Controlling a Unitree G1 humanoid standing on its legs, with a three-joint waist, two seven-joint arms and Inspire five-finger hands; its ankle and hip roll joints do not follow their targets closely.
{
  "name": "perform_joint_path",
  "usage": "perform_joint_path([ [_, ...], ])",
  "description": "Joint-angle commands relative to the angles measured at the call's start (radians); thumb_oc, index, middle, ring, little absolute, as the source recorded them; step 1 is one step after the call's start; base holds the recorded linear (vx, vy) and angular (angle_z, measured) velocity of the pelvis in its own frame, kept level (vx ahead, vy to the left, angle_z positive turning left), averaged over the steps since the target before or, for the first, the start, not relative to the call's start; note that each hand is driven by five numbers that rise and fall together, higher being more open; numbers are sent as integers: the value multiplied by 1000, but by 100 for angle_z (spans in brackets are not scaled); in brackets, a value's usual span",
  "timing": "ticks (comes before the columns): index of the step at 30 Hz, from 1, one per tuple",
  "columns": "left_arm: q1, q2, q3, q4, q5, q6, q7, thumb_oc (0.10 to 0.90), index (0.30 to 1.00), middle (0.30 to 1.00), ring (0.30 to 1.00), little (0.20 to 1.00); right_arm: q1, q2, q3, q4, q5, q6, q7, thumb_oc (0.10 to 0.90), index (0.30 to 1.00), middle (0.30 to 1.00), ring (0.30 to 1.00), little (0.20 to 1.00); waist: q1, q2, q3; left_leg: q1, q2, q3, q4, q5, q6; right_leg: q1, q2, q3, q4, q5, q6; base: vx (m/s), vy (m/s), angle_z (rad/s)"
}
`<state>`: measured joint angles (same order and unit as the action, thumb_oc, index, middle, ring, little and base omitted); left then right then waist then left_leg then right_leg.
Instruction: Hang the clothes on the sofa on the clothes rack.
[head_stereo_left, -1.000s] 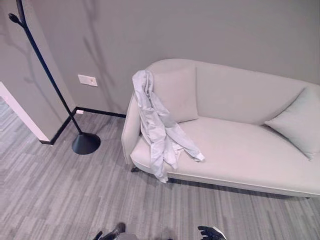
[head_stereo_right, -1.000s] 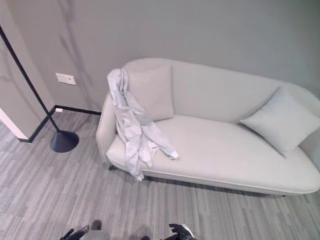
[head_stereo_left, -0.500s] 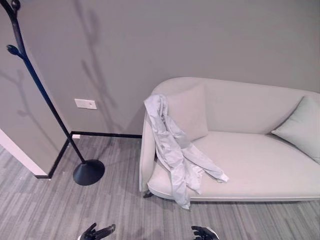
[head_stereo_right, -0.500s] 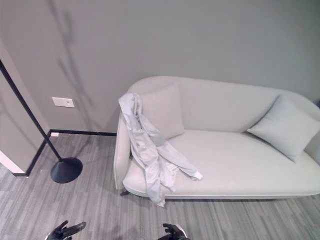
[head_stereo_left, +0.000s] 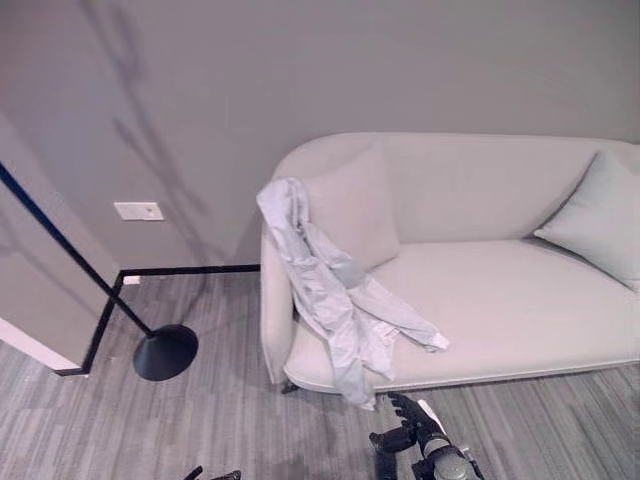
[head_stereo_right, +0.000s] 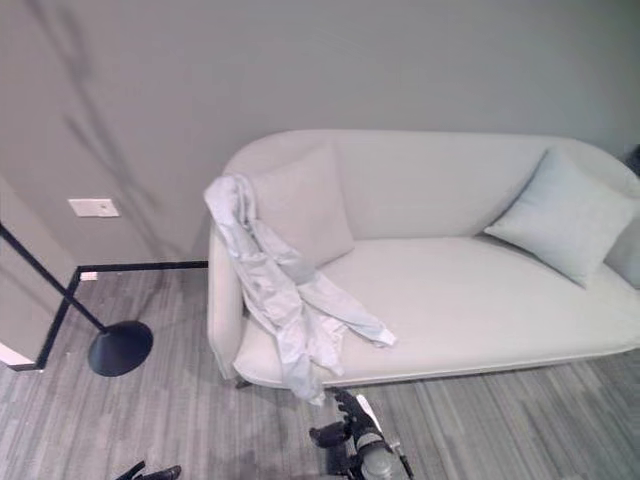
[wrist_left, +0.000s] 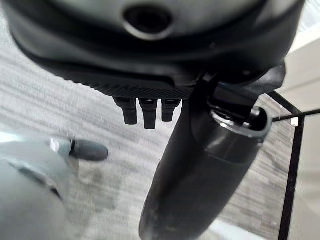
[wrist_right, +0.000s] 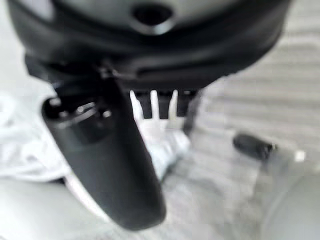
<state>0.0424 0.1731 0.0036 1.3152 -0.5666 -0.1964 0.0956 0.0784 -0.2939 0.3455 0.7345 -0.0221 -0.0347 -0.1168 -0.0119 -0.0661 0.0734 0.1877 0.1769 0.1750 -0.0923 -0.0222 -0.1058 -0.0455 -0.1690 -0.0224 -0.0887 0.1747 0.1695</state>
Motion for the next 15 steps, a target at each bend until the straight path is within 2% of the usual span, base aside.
perform_joint_path([
  [1, -41, -22, -24, -42, 4, -47, -6, 800, 900, 900, 900, 900, -54, -83, -51, -152, -75, -74, -72, 800, 900, 900, 900, 900, 11, -15, -22, -87, 39, -84, 18, 54, -19, 15, 8, -11, 53, -80, -11, 125, -311, 13],
  [3, -42, -49, -45, -65, -15, -47, -3, 800, 900, 900, 900, 900, -78, -108, -59, -189, -122, -72, -119, 800, 900, 900, 900, 900, 17, -3, -18, -139, 81, -116, 124, 70, -26, 57, 54, -37, 21, -110, -43, 107, -357, 8],
  [4, -50, -68, -71, -96, -47, -59, 10, 800, 900, 900, 900, 900, -110, -121, -63, -223, -120, -88, -163, 800, 900, 900, 900, 900, 34, -4, 12, -219, 98, -155, 280, 152, -27, 92, 77, -62, 8, -119, -77, 61, -362, 35],
  [5, -48, -75, -86, -127, -66, -63, 9, 800, 900, 900, 900, 900, -136, -125, -57, -226, -113, -95, -183, 800, 900, 900, 900, 900, 43, -9, 33, -266, 87, -188, 367, 161, -14, 110, 86, -73, 5, -127, -93, 67, -351, 46],
  [6, -49, -75, -93, -139, -75, -69, 13, 800, 900, 900, 900, 900, -169, -126, -50, -202, -103, -106, -199, 800, 900, 900, 900, 900, 54, -16, 46, -307, 76, -193, 409, 162, 0, 127, 85, -91, 1, -135, -102, 74, -199, 33],
  [7, -46, -75, -98, -152, -85, -78, 13, 800, 900, 900, 900, 900, -193, -122, -45, -184, -88, -108, -212, 800, 900, 900, 900, 900, 62, -21, 53, -335, 58, -194, 413, 150, 6, 134, 82, -93, 1, -138, -102, 134, -135, 21],
  [9, -33, -65, -122, -200, -90, -87, 16, 800, 900, 900, 900, 900, -249, -118, -34, -143, -68, -108, -239, 800, 900, 900, 900, 900, 81, -17, 55, -367, 27, -178, 309, 123, 13, 143, 80, -104, 1, -155, -97, 162, -18, 23],
  [10, -27, -62, -129, -207, -86, -86, 17, 800, 900, 900, 900, 900, -276, -117, -32, -130, -66, -108, -249, 800, 900, 900, 900, 900, 91, -11, 57, -388, 22, -160, 255, 142, 10, 146, 80, -114, 1, -163, -94, 279, 76, 10],
  [11, -4, -61, -129, -182, -75, -79, 11, 800, 900, 900, 900, 900, -321, -108, -36, -75, -40, -116, -266, 800, 900, 900, 900, 900, 104, 14, 48, -373, 26, -121, 147, 171, 3, 151, 89, -124, 1, -183, -91, 219, 71, 14],
  [13, 0, -62, -129, -156, -70, -72, 8, 800, 900, 900, 900, 900, -344, -93, -34, -40, -17, -122, -266, 800, 900, 900, 900, 900, 107, 19, 43, -368, 20, -125, 131, 175, 3, 153, 90, -125, 2, -186, -93, 189, 83, 19],
  [15, 6, -57, -137, -132, -73, -68, 3, 800, 900, 900, 900, 900, -398, -53, -16, 30, 66, -140, -250, 800, 900, 900, 900, 900, 116, 32, 43, -377, 0, -145, 119, 177, 0, 143, 73, -143, 6, -184, -89, 195, 150, 14],
])
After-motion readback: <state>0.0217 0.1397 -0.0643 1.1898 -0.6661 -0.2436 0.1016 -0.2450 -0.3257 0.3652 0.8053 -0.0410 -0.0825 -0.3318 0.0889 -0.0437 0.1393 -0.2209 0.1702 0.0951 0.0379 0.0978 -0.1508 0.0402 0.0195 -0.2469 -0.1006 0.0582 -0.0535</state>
